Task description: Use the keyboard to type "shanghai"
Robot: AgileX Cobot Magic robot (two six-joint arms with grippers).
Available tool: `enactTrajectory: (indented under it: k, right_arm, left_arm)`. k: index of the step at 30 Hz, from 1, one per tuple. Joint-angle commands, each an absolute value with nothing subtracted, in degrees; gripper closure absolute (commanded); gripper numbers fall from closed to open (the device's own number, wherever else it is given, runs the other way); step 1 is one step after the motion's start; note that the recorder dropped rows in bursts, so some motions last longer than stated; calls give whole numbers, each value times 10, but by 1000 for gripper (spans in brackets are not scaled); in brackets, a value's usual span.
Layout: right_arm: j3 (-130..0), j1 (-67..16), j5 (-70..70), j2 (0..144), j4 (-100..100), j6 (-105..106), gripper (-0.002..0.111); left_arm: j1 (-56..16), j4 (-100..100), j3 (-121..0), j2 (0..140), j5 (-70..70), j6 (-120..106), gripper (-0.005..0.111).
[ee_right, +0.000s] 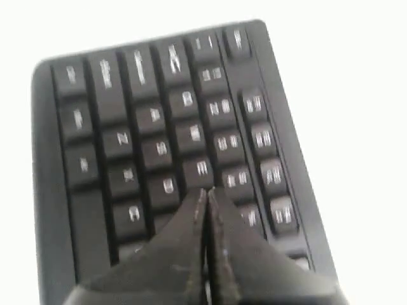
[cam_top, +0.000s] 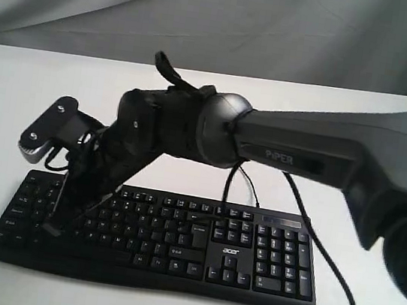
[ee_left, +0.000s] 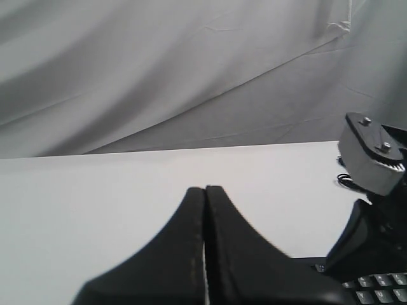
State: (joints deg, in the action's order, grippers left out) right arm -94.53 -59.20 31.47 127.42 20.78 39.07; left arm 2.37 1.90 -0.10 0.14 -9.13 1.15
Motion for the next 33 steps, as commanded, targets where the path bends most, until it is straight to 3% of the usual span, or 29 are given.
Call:
enactTrajectory:
  k: [1, 8, 33]
  right_arm:
    - [-1051, -608, 372, 1333, 194, 391, 108]
    - [-1201, -626, 456, 1418, 195, 391, 108]
    - [-1201, -624, 459, 1404, 163, 387, 108]
  left_arm:
    - [20, 19, 0, 0, -88, 13, 107]
    - [20, 19, 0, 0, -88, 13, 107]
    - [20, 19, 0, 0, -88, 13, 107]
